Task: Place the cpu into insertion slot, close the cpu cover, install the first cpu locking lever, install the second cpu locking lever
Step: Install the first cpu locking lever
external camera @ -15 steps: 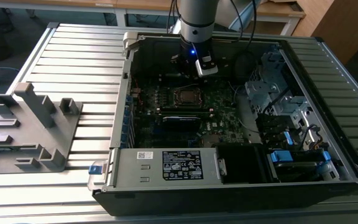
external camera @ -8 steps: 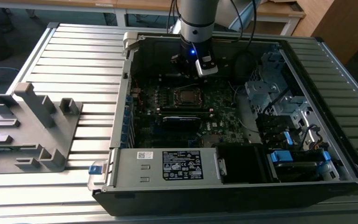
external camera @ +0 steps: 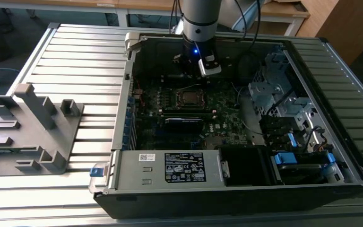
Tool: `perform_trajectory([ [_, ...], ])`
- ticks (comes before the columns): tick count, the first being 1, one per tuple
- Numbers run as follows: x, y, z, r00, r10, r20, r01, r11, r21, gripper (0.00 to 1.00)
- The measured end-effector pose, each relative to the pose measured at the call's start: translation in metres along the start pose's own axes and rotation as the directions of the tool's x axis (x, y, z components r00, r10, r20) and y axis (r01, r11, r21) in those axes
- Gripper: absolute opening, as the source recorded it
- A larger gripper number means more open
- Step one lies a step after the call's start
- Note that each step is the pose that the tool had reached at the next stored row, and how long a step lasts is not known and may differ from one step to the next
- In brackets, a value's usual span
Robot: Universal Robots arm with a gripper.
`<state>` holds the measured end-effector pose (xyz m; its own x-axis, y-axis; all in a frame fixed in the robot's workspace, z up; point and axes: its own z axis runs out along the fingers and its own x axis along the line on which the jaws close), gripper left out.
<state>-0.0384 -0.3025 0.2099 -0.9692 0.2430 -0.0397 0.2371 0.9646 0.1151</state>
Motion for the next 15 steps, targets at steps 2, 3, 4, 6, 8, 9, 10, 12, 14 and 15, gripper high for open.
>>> perform_trajectory([
  [2,-0.0001,0.0002,-0.0017,1.0,0.0,0.0,0.0,1.0,0.0,0.1],
  [3,-0.0001,0.0003,-0.0017,1.0,0.0,0.0001,0.0,1.0,-0.0003,0.1],
  [4,0.0002,0.0002,-0.0017,1.0,0.0,-0.0001,0.0,1.0,-0.0014,0.1],
  [6,0.0014,-0.0002,-0.0018,1.0,0.001,-0.0034,-0.001,0.9999,-0.0133,0.1],
  [8,0.0026,-0.0005,-0.0018,1.0,0.002,-0.0057,-0.002,0.9997,-0.0234,0.1],
  [9,0.0029,-0.0005,-0.0018,1.0,0.002,-0.0058,-0.002,0.9997,-0.0247,0.1],
  [10,0.0033,-0.0006,-0.0018,1.0,0.002,-0.0057,-0.002,0.9997,-0.0253,0.1],
  [12,0.0043,-0.0008,-0.0022,1.0,0.002,-0.0059,-0.002,0.9996,-0.028,0.1],
  [14,0.0051,-0.001,-0.003,1.0,0.002,-0.0059,-0.002,0.9995,-0.0306,0.1],
  [15,0.0053,-0.0009,-0.0037,1.0,0.002,-0.0059,-0.002,0.9995,-0.0317,0.1],
])
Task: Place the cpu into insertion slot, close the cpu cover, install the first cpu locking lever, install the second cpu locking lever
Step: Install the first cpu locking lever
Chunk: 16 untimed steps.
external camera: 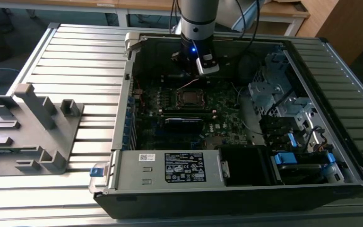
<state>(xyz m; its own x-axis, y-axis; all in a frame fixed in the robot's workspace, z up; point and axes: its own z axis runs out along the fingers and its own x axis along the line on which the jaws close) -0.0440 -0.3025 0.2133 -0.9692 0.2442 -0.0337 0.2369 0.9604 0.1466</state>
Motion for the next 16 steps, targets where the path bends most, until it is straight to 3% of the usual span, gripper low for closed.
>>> perform_trajectory([
  [16,-0.0003,0.0026,-0.0179,1.0,0.0,0.0005,0.0,1.0,-0.0019,0.1],
])
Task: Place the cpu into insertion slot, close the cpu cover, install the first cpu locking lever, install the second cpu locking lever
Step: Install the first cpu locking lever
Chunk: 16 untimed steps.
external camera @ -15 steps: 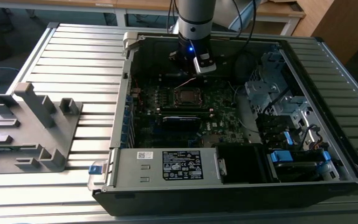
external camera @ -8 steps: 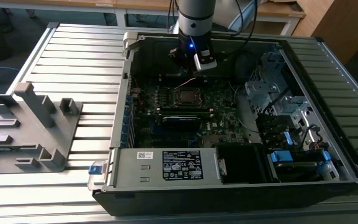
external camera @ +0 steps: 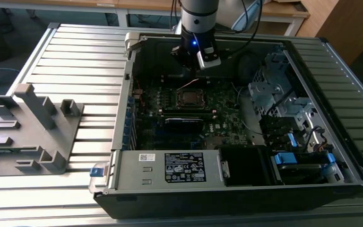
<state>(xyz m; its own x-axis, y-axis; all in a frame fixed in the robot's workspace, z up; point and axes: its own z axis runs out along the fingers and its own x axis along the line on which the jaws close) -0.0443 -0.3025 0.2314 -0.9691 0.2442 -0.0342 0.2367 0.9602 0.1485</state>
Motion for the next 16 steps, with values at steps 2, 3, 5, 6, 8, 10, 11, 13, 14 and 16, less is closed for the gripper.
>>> perform_trajectory([
  [2,0.0,0.0001,-0.0006,1.0,0.0,0.0001,0.0,1.0,-0.0002,0.1],
  [3,0.0,0.0001,-0.0006,1.0,0.0,0.0001,0.0,1.0,-0.0002,0.1],
  [5,0.0,0.0001,-0.0007,1.0,0.0,0.0,0.0,1.0,0.0,0.1],
  [6,0.0,0.0001,-0.0007,1.0,0.0,0.0001,0.0,1.0,-0.0001,0.1],
  [8,0.0,0.0001,-0.0008,1.0,0.0,0.0,0.0,1.0,0.0,0.1],
  [10,-0.0002,-0.0005,-0.001,1.0,0.0,0.0,0.0,1.0,0.0002,0.1],
  [11,-0.0003,-0.0009,-0.001,1.0,0.0,0.0,0.0,1.0,0.0,0.1],
  [13,-0.0005,-0.0018,-0.0011,1.0,0.0,0.0,0.0,1.0,0.0,0.1],
  [14,-0.0007,-0.0024,-0.0011,1.0,0.0,0.0,0.0,1.0,0.0,0.1],
  [16,-0.001,-0.0037,-0.0013,1.0,0.0,0.0,0.0,1.0,0.0,0.1],
])
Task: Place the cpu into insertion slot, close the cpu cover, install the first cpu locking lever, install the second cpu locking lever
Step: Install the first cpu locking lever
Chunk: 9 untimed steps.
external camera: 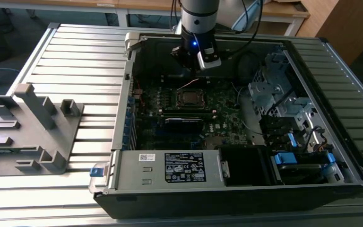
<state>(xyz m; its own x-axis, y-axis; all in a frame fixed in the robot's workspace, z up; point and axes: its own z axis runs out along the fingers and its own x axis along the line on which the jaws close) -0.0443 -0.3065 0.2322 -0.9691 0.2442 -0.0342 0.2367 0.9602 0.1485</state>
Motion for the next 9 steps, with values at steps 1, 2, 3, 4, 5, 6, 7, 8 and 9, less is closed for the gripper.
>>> perform_trajectory([
  [1,0.0,-0.0004,0.0,1.0,0.0,0.0002,0.0,1.0,-0.0001,0.1],
  [2,0.0,-0.0008,-0.0001,1.0,0.0,0.0004,0.0,1.0,-0.0002,0.1],
  [3,0.0001,-0.0012,-0.0002,1.0,0.0,0.0008,0.0,1.0,-0.0003,0.1],
  [4,0.0002,-0.0016,-0.0002,1.0,0.0,0.0013,0.0,1.0,-0.0004,0.1],
  [5,0.0005,-0.002,-0.0003,1.0,0.0,0.0017,0.0,1.0,-0.0006,0.1],
  [6,0.0007,-0.0023,-0.0003,1.0,0.0,0.0022,0.0,1.0,-0.0007,0.1],
  [7,0.0009,-0.0026,-0.0004,1.0,0.0,0.0027,0.0,1.0,-0.0008,0.1],
  [8,0.0011,-0.0028,-0.0004,1.0,0.0,0.0032,0.0,1.0,-0.0009,0.1],
  [9,0.0013,-0.003,-0.0002,1.0,-0.001,0.0038,0.001,1.0,-0.0011,0.1],
])
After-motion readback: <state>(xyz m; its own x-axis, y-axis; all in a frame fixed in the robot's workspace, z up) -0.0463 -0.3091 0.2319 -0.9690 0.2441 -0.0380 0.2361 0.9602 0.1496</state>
